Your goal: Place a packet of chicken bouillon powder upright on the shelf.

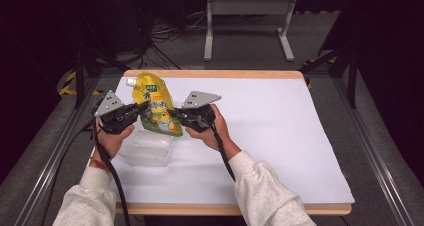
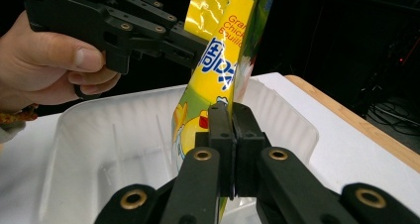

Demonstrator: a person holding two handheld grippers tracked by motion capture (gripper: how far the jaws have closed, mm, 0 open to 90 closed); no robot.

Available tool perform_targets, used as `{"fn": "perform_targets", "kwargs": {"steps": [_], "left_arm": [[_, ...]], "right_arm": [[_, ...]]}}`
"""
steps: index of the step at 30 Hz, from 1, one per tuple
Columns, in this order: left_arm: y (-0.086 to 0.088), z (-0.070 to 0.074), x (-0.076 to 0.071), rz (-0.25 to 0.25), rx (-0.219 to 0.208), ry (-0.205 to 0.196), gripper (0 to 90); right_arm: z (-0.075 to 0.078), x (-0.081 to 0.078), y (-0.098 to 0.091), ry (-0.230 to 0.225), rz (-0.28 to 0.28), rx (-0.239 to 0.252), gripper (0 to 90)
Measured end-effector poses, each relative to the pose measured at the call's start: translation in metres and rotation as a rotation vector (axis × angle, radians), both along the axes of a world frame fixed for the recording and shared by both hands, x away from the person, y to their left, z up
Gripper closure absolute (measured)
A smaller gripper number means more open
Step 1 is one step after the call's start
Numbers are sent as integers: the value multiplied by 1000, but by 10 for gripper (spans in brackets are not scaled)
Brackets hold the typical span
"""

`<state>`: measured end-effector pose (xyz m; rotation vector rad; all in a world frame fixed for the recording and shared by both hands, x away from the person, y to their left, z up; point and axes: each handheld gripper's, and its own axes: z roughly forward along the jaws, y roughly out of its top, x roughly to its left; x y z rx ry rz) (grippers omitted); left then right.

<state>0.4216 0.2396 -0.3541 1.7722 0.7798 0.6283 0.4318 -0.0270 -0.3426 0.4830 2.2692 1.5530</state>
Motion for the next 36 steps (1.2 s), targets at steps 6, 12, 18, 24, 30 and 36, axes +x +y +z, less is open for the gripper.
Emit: {"fn": "perform_targets", "kwargs": {"steps": [6, 12, 18, 24, 30, 36], "left_arm": [[8, -2, 6, 25, -21, -9, 855], [18, -7, 9, 47, -32, 3, 853], [20, -12, 11, 71, -23, 16, 850], [23, -19, 12, 71, -31, 37, 842], [22, -24, 10, 62, 17, 35, 842], [17, -24, 6, 60, 101, 39, 822]], "right_arm": [[-3, 5, 13, -8, -20, 1, 892], [-8, 9, 25, -30, -27, -21, 892], [-17, 14, 32, -24, -36, -31, 891], [-25, 17, 36, 2, -38, -24, 890], [-36, 14, 36, 14, -34, -39, 889], [-42, 12, 36, 23, -28, -55, 887]]}}
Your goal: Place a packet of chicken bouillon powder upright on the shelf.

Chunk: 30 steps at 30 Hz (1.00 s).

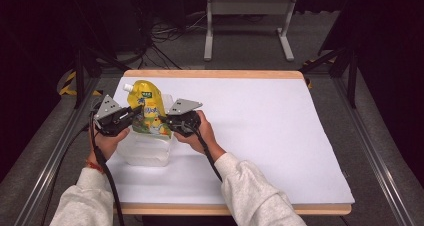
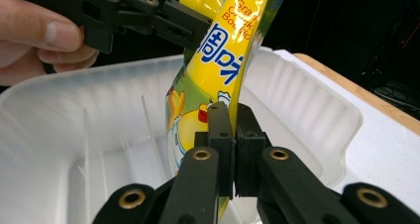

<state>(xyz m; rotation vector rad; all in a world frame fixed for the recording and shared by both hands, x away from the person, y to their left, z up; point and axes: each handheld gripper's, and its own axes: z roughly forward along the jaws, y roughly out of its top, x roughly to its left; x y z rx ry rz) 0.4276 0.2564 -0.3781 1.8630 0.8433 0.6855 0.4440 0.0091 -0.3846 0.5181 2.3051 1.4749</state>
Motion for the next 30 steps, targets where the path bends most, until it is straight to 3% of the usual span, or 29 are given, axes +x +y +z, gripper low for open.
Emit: {"fn": "perform_targets", "kwargs": {"steps": [13, 20, 30], "left_arm": [[9, -6, -8, -23, 43, 53, 831], [12, -11, -10, -25, -11, 61, 820], [11, -11, -12, -18, -4, 55, 817]], "right_arm": [[-11, -6, 3, 25, 29, -31, 884], [-15, -5, 0, 55, 33, -18, 881], [-17, -8, 2, 32, 24, -53, 863]]}}
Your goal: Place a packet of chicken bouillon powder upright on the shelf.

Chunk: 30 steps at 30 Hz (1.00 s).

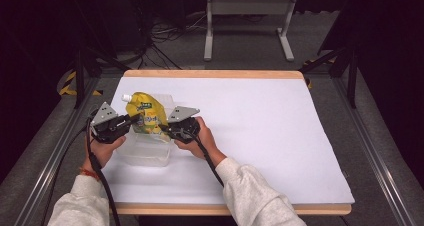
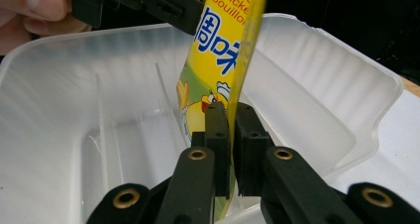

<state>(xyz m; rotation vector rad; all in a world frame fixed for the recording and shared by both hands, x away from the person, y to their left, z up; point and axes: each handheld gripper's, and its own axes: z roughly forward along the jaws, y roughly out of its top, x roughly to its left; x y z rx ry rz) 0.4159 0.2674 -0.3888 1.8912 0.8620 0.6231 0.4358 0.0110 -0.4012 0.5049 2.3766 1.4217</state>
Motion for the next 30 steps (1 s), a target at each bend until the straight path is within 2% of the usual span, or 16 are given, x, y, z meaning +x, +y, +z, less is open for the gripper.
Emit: {"fn": "perform_targets", "kwargs": {"steps": [2, 4, 11, 15, 23, 26, 30], "left_arm": [[0, 0, 0, 2, -3, -1, 815], [2, 0, -2, 2, -25, 8, 809], [3, 0, -3, 13, -31, 5, 796], [4, 0, -5, 29, -62, 8, 747], [5, 7, -15, 49, -89, -18, 682], [5, 9, -20, 48, -91, -24, 648], [6, 9, -23, 76, -86, -24, 566]], "right_arm": [[0, 0, 0, -5, -1, -6, 861], [3, -2, 0, -31, -5, -6, 861], [8, -3, -1, -39, 2, 1, 850], [11, -4, -3, -51, -9, 14, 806], [24, -9, -8, -81, -9, 21, 786], [31, -12, -13, -93, -15, 31, 770], [38, -15, -18, -107, -20, 33, 764]]}}
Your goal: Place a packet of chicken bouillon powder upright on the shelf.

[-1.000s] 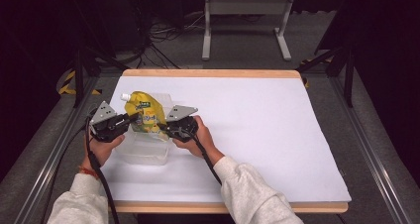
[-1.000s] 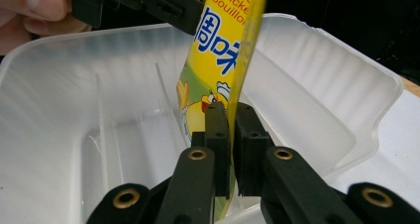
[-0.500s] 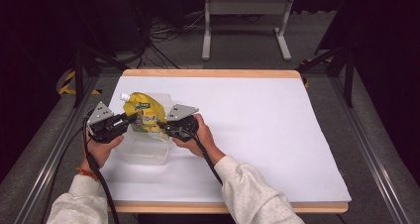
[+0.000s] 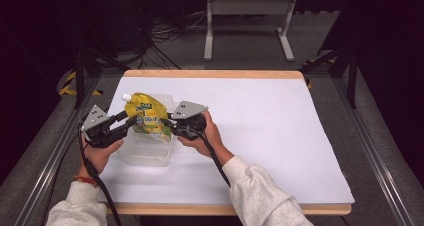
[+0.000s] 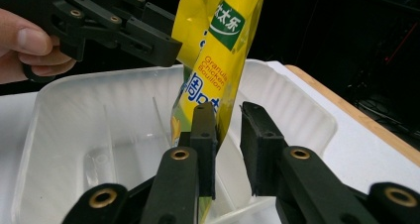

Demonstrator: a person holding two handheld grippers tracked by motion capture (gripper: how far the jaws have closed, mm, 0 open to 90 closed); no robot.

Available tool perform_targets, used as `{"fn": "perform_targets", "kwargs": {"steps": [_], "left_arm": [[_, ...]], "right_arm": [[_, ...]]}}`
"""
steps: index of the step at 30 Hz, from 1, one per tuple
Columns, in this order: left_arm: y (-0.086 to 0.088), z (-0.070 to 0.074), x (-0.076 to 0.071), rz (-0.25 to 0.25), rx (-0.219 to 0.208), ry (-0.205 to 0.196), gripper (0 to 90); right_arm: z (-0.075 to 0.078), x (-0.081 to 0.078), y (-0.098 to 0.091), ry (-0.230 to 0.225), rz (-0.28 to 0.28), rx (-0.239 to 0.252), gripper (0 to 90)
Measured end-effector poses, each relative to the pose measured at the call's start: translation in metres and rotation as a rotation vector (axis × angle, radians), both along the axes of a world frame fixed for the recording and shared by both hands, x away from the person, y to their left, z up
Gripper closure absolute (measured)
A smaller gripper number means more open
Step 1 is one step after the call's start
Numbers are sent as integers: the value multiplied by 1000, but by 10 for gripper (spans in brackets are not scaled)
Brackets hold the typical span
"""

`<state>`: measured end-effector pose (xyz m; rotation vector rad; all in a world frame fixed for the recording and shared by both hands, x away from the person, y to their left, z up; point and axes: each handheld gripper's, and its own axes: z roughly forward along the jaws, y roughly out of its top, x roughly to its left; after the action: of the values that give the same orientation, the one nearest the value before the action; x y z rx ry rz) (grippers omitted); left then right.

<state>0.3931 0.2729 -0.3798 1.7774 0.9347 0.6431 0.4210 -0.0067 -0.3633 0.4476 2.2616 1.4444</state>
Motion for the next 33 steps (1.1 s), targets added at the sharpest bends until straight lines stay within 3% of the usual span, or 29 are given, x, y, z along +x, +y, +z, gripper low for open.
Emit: {"fn": "perform_targets", "kwargs": {"steps": [10, 16, 23, 33], "left_arm": [[-1, 0, -19, 19, 23, -16, 467], [-10, 1, -34, 31, 50, -37, 339], [-20, -2, -50, 0, 60, -39, 270], [-36, -6, -61, -41, 85, -32, 246]], "right_arm": [[5, -6, -10, -7, -9, -9, 742], [9, -11, -15, -26, -18, -44, 737], [14, -14, -24, -53, -33, -83, 733], [15, -17, -42, -53, -71, -119, 701]]}}
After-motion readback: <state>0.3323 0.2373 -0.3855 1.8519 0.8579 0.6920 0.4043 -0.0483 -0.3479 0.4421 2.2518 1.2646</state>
